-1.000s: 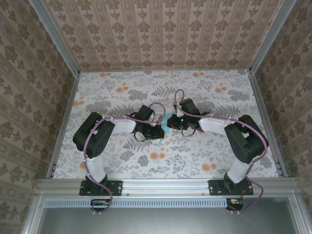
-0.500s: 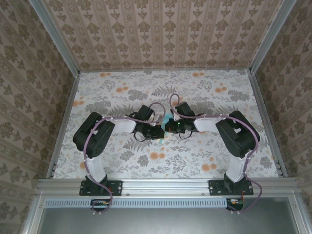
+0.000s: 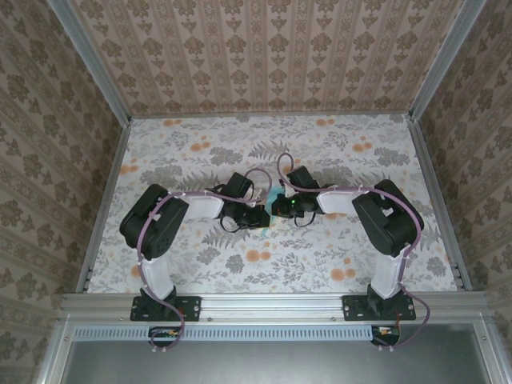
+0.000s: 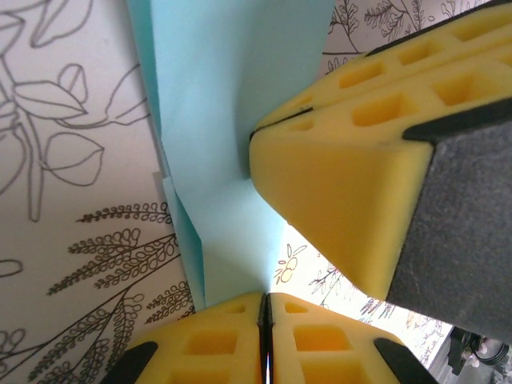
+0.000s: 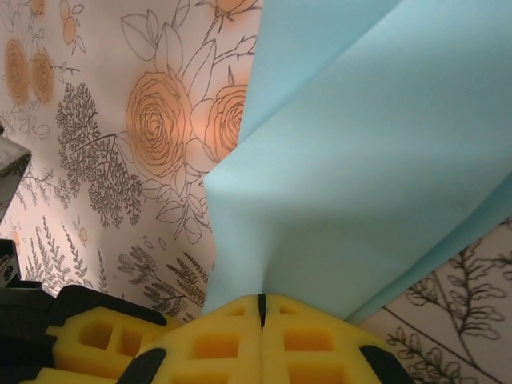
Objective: Fold a paper plane with a square sheet of paper (fold left side to right side)
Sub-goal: Fold the wing for the fifth time at the center of the table.
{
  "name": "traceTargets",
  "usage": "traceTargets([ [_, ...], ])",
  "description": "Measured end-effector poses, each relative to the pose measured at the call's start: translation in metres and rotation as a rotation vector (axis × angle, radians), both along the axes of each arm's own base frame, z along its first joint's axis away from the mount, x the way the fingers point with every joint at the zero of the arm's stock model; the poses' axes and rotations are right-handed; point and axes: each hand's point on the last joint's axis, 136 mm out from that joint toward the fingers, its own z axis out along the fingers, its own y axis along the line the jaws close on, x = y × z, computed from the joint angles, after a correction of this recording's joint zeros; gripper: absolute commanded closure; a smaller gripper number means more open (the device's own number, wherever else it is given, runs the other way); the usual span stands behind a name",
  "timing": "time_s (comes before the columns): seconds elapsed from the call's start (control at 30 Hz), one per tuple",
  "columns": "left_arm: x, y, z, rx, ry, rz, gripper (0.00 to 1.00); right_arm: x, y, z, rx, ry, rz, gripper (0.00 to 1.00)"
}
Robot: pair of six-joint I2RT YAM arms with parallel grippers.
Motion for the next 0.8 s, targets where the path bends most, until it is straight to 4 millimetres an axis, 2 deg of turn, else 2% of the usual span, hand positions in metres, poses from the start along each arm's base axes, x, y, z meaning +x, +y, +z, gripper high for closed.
traceTargets([
  [0.8,0.000,0.000,0.000,0.003,-0.003,-0.005,0.89,0.039,-0.027,0.000,-0.046,-0.001,-0.064,1.00],
])
